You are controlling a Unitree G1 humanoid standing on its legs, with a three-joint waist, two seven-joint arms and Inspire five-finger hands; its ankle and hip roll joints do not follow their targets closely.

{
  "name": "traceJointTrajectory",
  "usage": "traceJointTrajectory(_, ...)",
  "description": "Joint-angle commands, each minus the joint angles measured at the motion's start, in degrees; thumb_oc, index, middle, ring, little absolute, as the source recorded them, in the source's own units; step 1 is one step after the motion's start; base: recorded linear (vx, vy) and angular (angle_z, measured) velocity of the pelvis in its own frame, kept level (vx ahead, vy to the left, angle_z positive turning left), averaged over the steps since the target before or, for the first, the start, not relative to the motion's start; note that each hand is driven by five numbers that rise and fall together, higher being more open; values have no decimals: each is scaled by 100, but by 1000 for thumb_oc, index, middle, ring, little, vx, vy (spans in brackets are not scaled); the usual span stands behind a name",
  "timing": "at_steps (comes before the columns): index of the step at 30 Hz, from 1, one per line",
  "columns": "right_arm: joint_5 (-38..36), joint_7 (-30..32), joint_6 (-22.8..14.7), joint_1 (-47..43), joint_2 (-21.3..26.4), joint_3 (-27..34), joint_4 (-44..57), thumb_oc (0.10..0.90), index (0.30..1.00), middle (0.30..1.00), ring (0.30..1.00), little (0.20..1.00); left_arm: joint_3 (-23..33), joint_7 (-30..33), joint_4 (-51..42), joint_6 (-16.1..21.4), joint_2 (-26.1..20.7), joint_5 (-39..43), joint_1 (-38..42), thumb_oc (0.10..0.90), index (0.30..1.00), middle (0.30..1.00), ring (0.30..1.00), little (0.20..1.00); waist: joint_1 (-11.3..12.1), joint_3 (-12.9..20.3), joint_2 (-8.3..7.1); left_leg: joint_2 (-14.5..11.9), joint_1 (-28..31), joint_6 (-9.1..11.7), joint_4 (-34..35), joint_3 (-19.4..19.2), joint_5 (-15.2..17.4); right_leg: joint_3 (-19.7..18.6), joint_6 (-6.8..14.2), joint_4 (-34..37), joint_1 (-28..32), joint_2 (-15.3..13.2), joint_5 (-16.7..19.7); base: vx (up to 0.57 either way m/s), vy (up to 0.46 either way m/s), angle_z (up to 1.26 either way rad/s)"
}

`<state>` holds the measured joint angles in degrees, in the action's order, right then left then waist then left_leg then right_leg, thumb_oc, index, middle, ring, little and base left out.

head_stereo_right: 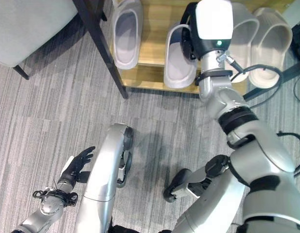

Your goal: Arrange the slippers neatly on the shoe rack.

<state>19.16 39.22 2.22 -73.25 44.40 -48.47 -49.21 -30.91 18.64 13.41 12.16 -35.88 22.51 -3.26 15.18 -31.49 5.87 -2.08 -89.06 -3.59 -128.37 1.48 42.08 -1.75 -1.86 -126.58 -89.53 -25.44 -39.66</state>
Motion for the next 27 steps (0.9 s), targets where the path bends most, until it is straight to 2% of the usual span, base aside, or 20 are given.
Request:
traceJointTrajectory(1, -71, 385, 64, -1052, 90, 5, -191, 800, 900, 900, 900, 900, -286, 137, -586, 407, -318, 50, -58, 800, 900, 900, 900, 900, 448, 169, 212, -26, -90, 347, 425, 378, 363, -363, -107, -63, 2, -50, 95, -19, 30, 7)
traceJointTrajectory(6, -301, 315, -22, -1140, -35, 34, -220, 800, 900, 900, 900, 900, -264, 136, -569, 396, -278, 126, -78, 800, 900, 900, 900, 900, 443, 169, 209, -53, -90, 375, 365, 375, 370, -356, -94, -89, 30, -42, 137, 0, 0, 0)
traceJointTrajectory(11, -366, 170, -154, -1205, -4, -119, 137, 800, 900, 900, 900, 900, -192, 116, -522, 388, -270, 208, -139, 800, 900, 900, 900, 900, 362, 169, 120, -129, -90, 408, 232, 337, 411, -421, -123, -200, -42, -4, 108, -3, 5, -1)
traceJointTrajectory(20, -771, -112, -452, -709, 93, 224, 1646, 800, 900, 900, 900, 900, 38, 100, -474, 291, -245, 230, -294, 800, 900, 900, 900, 900, 140, 169, 122, -176, -90, 458, 53, 442, 399, -387, -181, -325, -43, 59, 1, -10, 14, -4)
traceJointTrajectory(22, -912, -329, -506, -618, 175, 184, 1851, 800, 900, 900, 900, 900, 135, 110, -467, 280, -234, 244, -320, 800, 900, 900, 900, 900, 91, 169, 91, -185, -90, 470, 45, 453, 391, -378, -185, -328, -43, 66, 3, -16, -2, -10)
traceJointTrajectory(27, -991, -403, -612, -245, 356, 342, 2601, 800, 900, 900, 900, 900, 341, 167, -495, 222, -162, 259, -471, 800, 900, 900, 900, 900, -49, 169, 44, -180, -90, 484, 10, 457, 398, -380, -174, -367, -43, 60, -25, -9, -2, -5)
